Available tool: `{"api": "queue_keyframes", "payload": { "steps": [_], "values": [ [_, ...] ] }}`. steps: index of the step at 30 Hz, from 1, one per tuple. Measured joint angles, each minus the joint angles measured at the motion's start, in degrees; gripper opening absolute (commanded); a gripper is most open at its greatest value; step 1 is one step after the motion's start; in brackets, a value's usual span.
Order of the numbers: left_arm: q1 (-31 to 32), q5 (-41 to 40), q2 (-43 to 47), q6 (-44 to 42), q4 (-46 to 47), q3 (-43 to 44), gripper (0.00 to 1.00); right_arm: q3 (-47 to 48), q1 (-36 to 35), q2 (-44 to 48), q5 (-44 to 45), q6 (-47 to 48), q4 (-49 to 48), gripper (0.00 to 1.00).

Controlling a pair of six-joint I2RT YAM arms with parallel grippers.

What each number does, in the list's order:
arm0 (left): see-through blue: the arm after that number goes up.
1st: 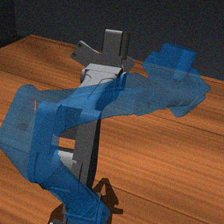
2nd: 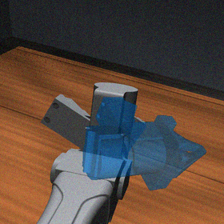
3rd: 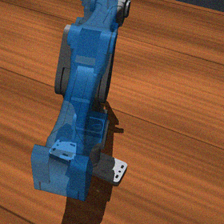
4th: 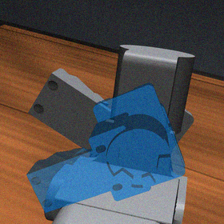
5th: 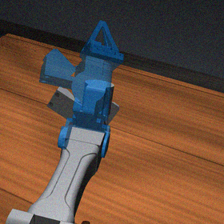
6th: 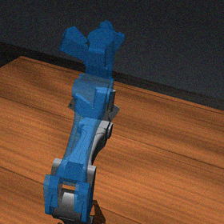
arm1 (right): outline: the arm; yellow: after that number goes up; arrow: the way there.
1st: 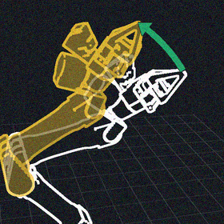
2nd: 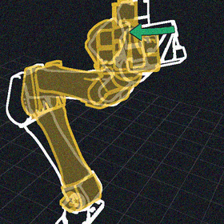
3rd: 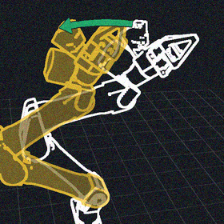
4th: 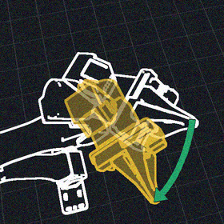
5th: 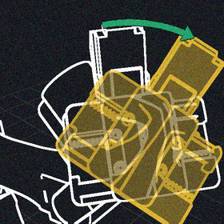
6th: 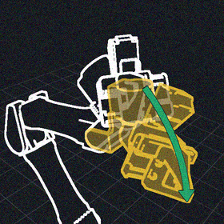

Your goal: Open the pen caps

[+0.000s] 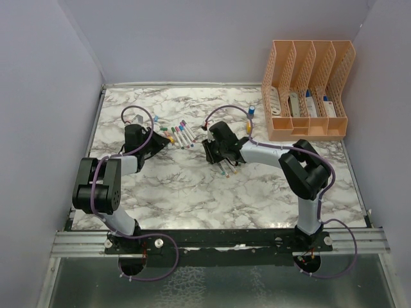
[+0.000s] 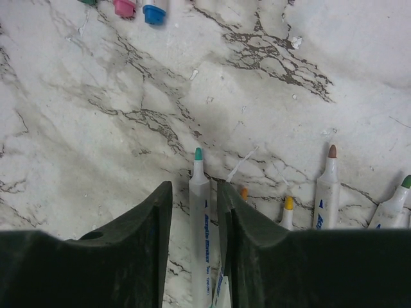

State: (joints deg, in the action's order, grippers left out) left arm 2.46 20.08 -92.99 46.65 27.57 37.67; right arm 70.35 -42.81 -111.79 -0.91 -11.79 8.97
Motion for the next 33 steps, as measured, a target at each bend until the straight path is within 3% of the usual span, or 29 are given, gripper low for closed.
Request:
{"api": "queue_keyframes", "payload": {
  "steps": [7,13,26,33],
  "values": [
    [-0.8,-0.3,-3.1,-0.5,-0.4,0.0,0.04,1.9,0.0,0.0,0.4,0.0,0.0,0.52],
    [-1.6,-0.3,-3.6,-0.8,-0.9,0.0,0.22,8.7,0.0,-1.4,2.0,1.5,0.5,0.53],
    [-3.6,-0.3,-5.7,-1.2,-1.0,0.0,0.28,28.2,0.1,-15.7,6.3,6.1,1.8,0.54],
    [-4.9,0.0,-5.2,-1.0,-0.5,0.0,0.49,33.8,0.7,-20.0,6.6,7.6,3.3,0.54]
  ]
}}
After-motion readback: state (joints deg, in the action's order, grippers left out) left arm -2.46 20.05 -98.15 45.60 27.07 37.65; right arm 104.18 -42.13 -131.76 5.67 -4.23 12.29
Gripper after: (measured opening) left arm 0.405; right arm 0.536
